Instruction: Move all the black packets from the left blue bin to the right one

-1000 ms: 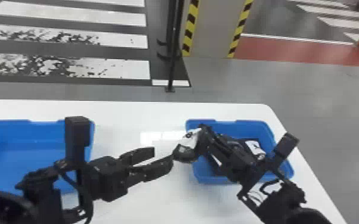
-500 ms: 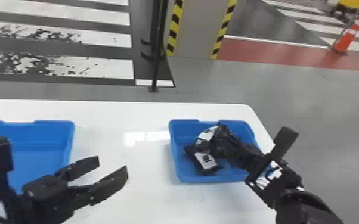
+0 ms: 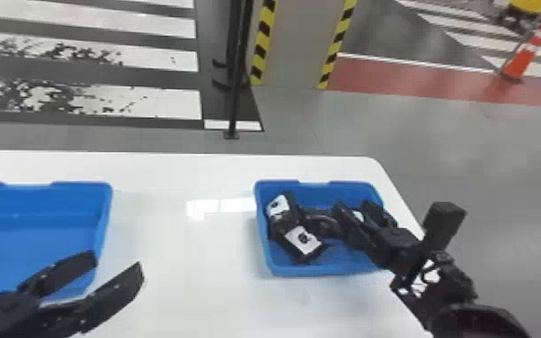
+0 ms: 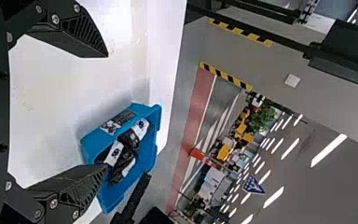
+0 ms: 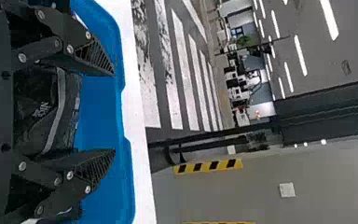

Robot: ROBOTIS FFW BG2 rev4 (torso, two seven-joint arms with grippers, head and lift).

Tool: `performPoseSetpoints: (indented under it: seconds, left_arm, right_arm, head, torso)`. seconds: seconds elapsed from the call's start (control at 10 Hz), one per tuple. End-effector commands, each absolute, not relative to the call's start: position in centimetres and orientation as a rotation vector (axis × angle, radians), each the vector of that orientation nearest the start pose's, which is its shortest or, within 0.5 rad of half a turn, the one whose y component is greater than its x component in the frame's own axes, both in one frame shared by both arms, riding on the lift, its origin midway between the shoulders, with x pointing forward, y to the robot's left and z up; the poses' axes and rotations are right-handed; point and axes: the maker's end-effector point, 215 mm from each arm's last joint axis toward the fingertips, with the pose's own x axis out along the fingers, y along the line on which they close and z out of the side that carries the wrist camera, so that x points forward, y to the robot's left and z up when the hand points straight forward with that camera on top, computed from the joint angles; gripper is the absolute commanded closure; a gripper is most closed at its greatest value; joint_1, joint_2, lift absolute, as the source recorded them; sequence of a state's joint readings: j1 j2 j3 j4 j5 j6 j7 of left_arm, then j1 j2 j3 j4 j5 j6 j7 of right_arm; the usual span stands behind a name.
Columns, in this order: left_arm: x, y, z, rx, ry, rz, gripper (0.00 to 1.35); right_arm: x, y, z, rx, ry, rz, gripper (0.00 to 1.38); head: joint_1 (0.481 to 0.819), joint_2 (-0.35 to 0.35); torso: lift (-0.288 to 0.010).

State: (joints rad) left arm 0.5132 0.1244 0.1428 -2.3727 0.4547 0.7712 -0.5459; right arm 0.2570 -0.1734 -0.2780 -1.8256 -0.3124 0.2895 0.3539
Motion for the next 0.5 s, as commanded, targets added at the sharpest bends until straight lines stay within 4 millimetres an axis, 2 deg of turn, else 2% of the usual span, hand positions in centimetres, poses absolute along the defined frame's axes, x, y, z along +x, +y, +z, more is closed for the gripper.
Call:
performPoseSetpoints:
  seconds: [0.0, 0.2, 0.3, 0.4]
  left_arm:
    - [37.8, 15.0, -32.3, -0.329, 0.334, -0.605, 0.21]
    - [37.4, 19.2, -31.2, -0.263, 0.235, -0.501, 0.21]
    - [36.8, 21.1, -30.4, -0.234, 0.177, -0.448, 0.21]
    - [36.3, 22.6, -29.2, -0.202, 0.114, -0.4, 0.21]
  right_arm:
    - [47.4, -32.7, -36.1, 0.074, 0.165, 0.154, 0.12]
    - [43.3, -31.0, -33.2, 0.005, 0.104, 0.15, 0.12]
    - [40.9, -30.3, -32.2, 0.005, 0.08, 0.147, 0.13]
    - [38.6, -29.8, -30.4, -0.002, 0.035, 0.139, 0.13]
  head:
    - [0.695, -0.271]
    - [0.695, -0.223]
    - [0.695, -0.186]
    - [0.695, -0.17]
  torso:
    - [-0.14]
    - [-0.14]
    - [-0.14]
    - [-0.14]
